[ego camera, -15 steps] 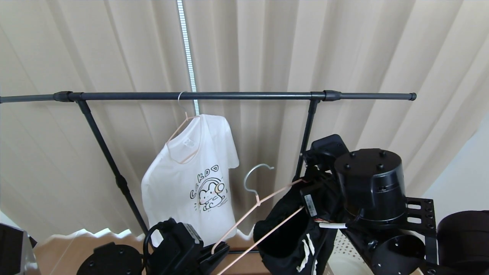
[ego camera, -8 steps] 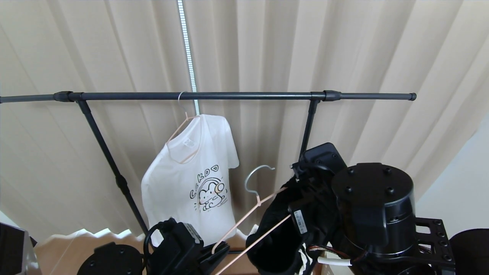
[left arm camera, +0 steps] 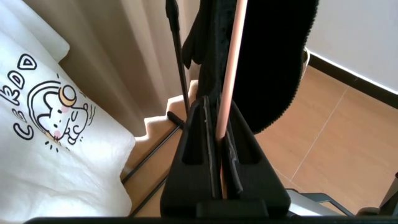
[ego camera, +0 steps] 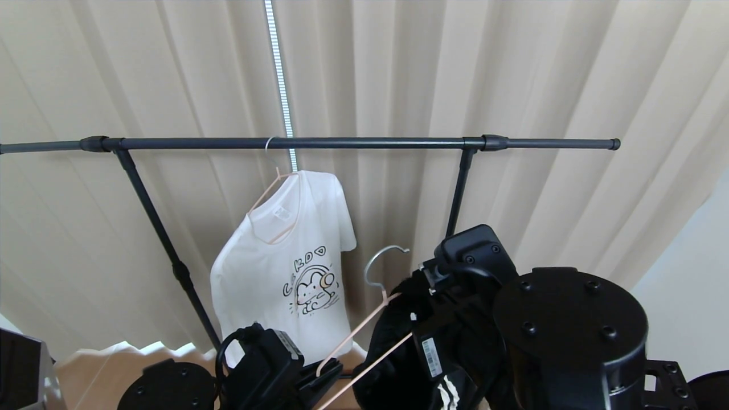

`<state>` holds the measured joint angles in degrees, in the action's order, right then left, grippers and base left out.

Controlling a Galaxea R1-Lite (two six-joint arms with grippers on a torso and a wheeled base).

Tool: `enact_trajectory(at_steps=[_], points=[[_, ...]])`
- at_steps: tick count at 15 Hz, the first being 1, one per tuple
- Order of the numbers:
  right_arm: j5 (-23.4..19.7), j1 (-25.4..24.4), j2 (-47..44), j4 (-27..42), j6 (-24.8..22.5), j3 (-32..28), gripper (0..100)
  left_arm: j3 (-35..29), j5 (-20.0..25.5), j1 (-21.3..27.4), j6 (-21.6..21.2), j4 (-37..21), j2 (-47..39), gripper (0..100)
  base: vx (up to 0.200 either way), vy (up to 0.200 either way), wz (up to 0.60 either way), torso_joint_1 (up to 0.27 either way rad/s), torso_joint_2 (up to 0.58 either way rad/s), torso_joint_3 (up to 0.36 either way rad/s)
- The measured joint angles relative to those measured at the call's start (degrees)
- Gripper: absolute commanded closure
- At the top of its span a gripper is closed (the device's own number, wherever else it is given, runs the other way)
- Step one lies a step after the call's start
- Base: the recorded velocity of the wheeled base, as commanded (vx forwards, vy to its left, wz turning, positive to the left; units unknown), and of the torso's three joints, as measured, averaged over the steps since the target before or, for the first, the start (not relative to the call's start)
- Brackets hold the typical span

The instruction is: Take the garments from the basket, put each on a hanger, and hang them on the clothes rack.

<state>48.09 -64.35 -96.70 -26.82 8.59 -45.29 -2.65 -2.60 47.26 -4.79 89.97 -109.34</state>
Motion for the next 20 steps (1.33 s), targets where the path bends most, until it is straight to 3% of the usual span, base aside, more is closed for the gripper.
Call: enact_trajectory(at_steps=[8,14,15,20], points=[[-0.1,-3.0,0.0,-0.8,2.4,-0.8,100,-0.2,-0.1,0.1,0.0,0.0,-0.1,100,0.0,0.0,0.0,0.0,0.0,0.0],[-0.1,-0.5,0.2,-0.9,2.8,-2.2,100,0.2,-0.1,0.5,0.0,0.0,0.7,100,0.0,0.0,0.0,0.0,0.0,0.0],[-0.1,-0.4,0.3,-0.9,2.8,-2.3,0,0.2,-0.1,0.5,0.0,0.0,0.8,100,0.0,0.0,0.0,0.0,0.0,0.0],[0.0,0.5,0.9,-0.8,2.7,-2.5,0,0.2,-0.1,0.9,0.0,0.0,0.9,100,0.0,0.0,0.0,0.0,0.0,0.0]])
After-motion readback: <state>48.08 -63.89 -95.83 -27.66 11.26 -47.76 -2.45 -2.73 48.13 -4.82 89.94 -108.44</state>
